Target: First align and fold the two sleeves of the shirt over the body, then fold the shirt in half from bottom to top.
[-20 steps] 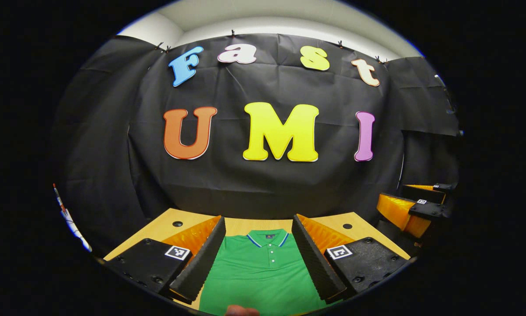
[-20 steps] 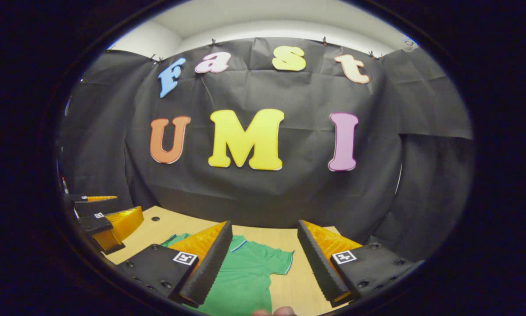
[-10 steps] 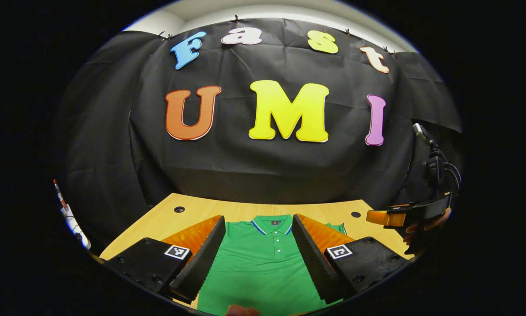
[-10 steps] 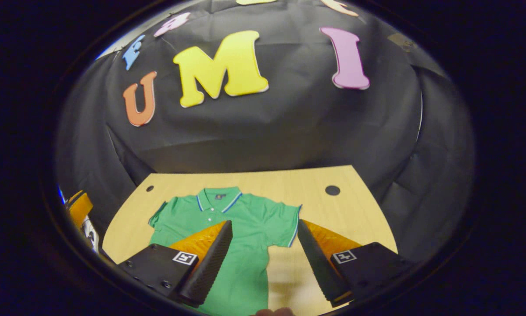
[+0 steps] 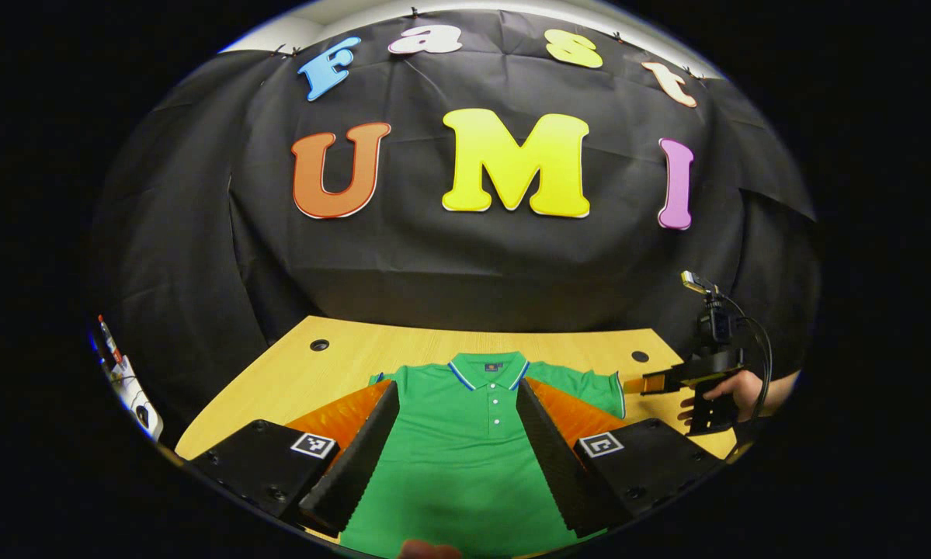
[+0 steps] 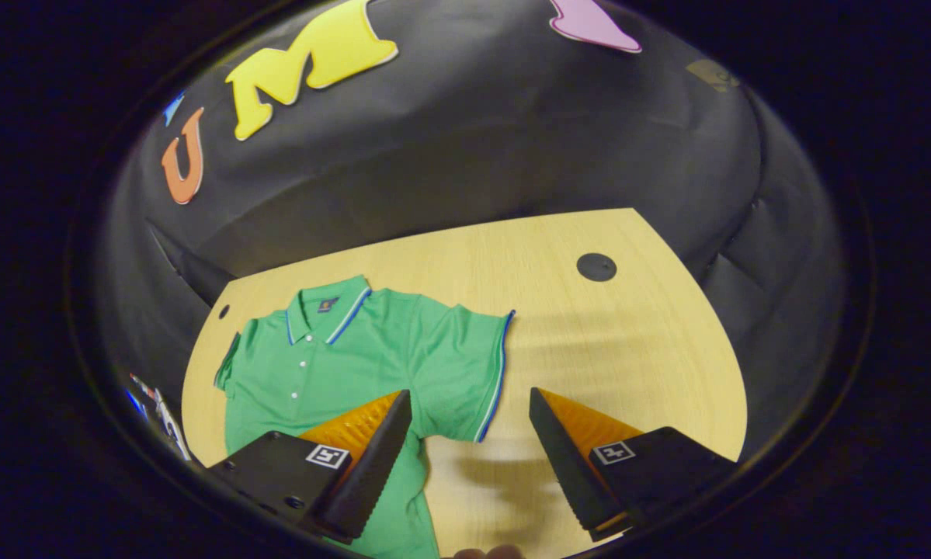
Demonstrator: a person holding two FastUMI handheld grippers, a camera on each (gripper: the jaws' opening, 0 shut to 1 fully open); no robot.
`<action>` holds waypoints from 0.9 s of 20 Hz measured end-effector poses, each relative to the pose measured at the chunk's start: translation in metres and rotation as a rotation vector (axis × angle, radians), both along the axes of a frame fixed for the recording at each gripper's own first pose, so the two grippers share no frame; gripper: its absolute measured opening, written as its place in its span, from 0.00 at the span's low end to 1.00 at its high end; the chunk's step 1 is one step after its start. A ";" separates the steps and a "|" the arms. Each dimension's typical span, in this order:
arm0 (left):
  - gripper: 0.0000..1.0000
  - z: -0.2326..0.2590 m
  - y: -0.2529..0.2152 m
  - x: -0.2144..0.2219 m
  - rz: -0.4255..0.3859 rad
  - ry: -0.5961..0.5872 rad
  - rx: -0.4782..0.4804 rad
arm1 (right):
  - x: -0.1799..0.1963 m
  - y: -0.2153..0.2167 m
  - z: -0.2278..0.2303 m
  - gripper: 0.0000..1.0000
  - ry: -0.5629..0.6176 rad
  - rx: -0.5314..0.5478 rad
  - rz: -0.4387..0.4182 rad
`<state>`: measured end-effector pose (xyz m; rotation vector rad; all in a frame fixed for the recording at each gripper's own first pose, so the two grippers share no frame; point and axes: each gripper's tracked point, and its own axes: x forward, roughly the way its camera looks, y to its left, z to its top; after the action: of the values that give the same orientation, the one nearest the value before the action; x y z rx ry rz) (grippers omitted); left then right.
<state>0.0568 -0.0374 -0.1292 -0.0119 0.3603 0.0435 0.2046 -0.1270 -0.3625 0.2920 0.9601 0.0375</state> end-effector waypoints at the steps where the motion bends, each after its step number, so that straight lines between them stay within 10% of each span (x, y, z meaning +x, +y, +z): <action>1: 0.98 -0.005 0.000 -0.001 0.000 0.013 0.014 | 0.005 -0.002 -0.009 0.97 0.017 0.010 -0.008; 9: 0.98 -0.020 -0.001 0.003 0.018 0.064 0.016 | 0.031 0.007 -0.050 1.00 0.132 0.064 -0.030; 14: 0.98 -0.021 0.006 0.008 0.037 0.054 0.013 | 0.033 0.004 -0.057 0.53 0.179 -0.006 -0.005; 18: 0.98 -0.023 0.013 0.004 0.056 0.061 -0.003 | 0.031 0.005 -0.061 0.48 0.208 -0.169 0.072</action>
<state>0.0612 -0.0248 -0.1523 -0.0237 0.4211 0.0987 0.2360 -0.1220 -0.4238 0.1065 1.1727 -0.0084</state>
